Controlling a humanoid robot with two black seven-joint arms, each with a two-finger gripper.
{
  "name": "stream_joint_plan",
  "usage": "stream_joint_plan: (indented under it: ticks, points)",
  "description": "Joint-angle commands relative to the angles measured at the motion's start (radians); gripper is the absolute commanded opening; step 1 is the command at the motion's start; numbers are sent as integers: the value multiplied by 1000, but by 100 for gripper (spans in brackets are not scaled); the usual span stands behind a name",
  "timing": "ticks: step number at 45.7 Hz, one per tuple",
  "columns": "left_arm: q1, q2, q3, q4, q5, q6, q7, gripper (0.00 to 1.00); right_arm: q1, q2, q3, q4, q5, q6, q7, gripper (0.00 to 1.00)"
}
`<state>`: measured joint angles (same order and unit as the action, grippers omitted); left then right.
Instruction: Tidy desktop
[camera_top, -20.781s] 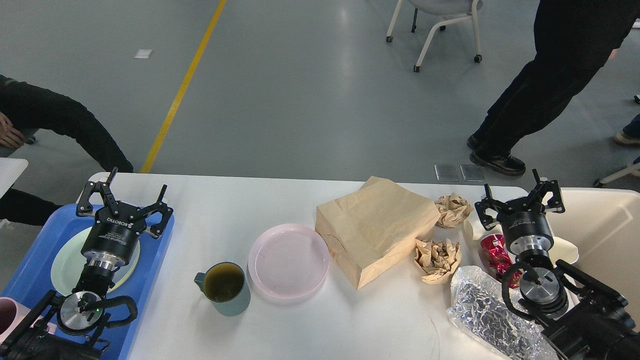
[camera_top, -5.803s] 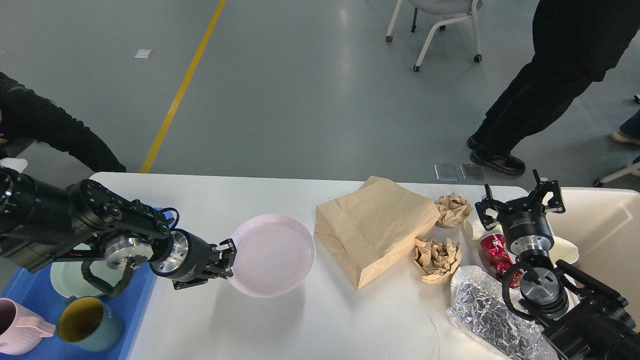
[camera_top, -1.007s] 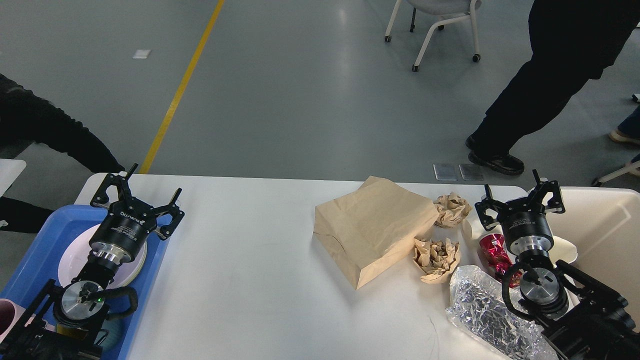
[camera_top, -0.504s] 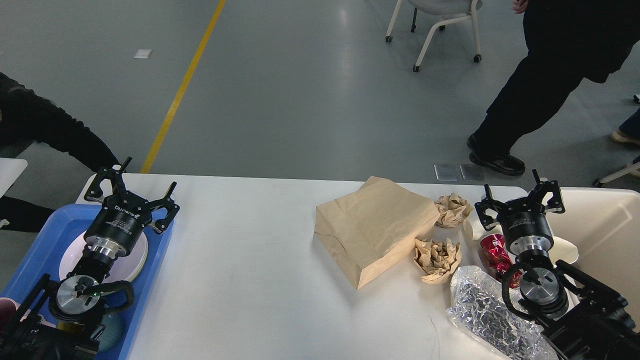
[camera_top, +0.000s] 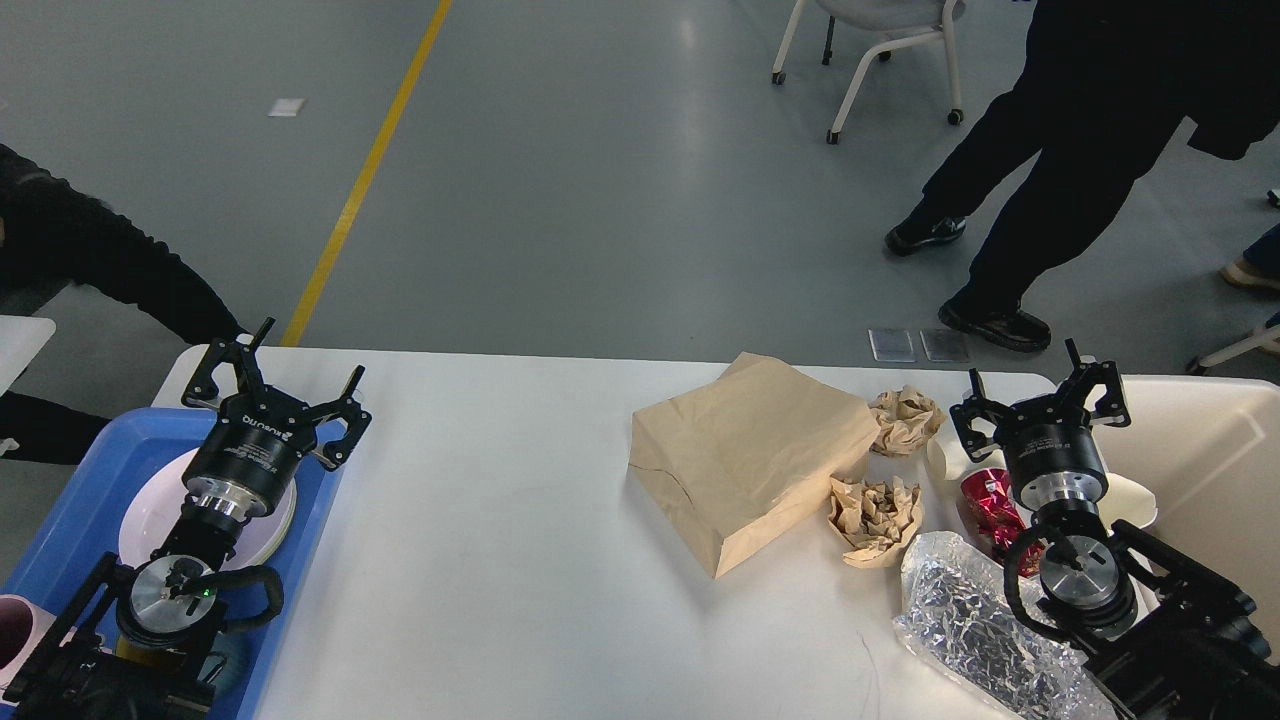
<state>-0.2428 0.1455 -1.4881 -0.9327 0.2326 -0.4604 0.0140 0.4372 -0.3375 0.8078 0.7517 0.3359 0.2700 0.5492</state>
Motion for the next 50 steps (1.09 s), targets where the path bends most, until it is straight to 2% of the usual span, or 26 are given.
stream_joint_plan:
  ticks: [1, 8, 14, 17, 19, 20, 22, 28, 50]
  points:
    - [4, -30, 2, 12, 1, -1, -14, 96, 0, 0, -1, 0, 0, 0, 0, 100]
    - [-3, -40, 9, 37, 1, -1, -89, 96, 0, 0, -1, 0, 0, 0, -2, 100]
    - [-1, -49, 34, 38, 7, -7, -92, 96, 0, 0, -1, 0, 0, 0, 0, 100]
    - [4, -49, 32, 43, 4, -38, -98, 96, 0, 0, -1, 0, 0, 0, 0, 100]
    - [5, -58, 17, 51, -4, -53, -123, 96, 0, 0, -1, 0, 0, 0, 0, 100]
    - [4, -57, 29, 66, -13, -70, -165, 96, 0, 0, 1, 0, 0, 0, 0, 100]
    - [4, -57, 32, 74, -19, -73, -198, 96, 0, 0, -1, 0, 0, 0, -2, 100]
    - [-1, -57, 25, 81, -24, -72, -250, 96, 0, 0, -1, 0, 0, 0, 0, 100]
    - [-10, -53, 35, 90, -65, -57, -238, 96, 0, 0, -1, 0, 0, 0, 0, 100]
